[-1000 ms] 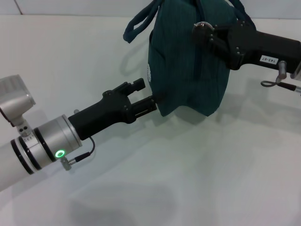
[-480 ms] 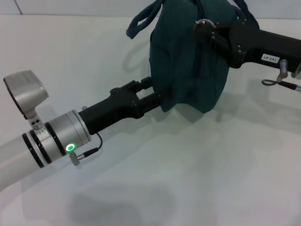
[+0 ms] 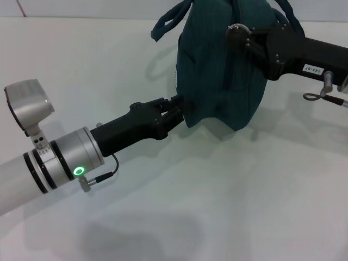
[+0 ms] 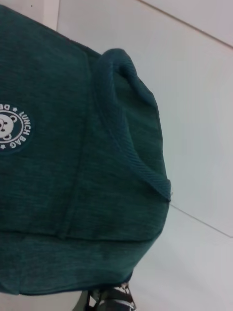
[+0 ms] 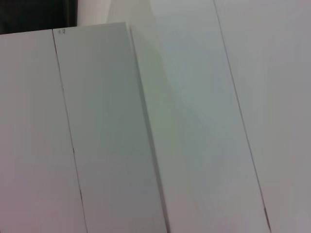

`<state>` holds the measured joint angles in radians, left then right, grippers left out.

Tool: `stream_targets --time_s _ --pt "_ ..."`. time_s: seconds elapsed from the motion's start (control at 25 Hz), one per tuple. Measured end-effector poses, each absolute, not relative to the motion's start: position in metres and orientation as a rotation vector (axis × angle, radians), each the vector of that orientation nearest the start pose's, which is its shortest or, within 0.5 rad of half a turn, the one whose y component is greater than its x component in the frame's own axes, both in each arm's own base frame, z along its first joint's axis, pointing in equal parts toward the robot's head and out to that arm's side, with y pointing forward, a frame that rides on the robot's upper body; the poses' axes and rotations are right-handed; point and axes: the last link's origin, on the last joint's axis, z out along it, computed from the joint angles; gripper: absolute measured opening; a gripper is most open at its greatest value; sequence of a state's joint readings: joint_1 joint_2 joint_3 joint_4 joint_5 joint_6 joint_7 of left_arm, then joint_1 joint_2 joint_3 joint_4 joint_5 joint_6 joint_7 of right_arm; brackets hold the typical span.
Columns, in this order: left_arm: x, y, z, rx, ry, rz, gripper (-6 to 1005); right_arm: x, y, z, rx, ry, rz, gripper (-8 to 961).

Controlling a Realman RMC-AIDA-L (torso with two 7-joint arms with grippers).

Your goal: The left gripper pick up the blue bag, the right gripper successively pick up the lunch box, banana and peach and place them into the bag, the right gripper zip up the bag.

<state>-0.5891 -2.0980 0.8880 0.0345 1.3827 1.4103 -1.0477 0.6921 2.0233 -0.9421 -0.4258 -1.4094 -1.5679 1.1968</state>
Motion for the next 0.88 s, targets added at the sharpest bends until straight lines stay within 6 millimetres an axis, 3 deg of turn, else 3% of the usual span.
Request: stream_targets --time_s 0.08,0.32,0.52,0.88 --pt "-0.2509 0.3046 -0.0792 -2.403 -0.929 -1.161 337 0.1770 0.3687 0.0027 -2.606 0.323 1.242 27" --pt "-0.2525 0.3031 -0.0791 -2.403 -0.910 -1.154 284 0.1745 0.3702 0.0031 -2.605 0.310 1.244 28" --pt "-0.2519 0.2998 -0.0826 -2.398 -0.855 -1.147 486 0.1741 0.3705 0.0030 -2.606 0.309 1.243 28" --pt "-0.2566 0.3016 -0.0858 -2.315 -0.811 -1.112 670 0.1691 0.3697 -0.0015 -2.618 0.317 1.270 30"
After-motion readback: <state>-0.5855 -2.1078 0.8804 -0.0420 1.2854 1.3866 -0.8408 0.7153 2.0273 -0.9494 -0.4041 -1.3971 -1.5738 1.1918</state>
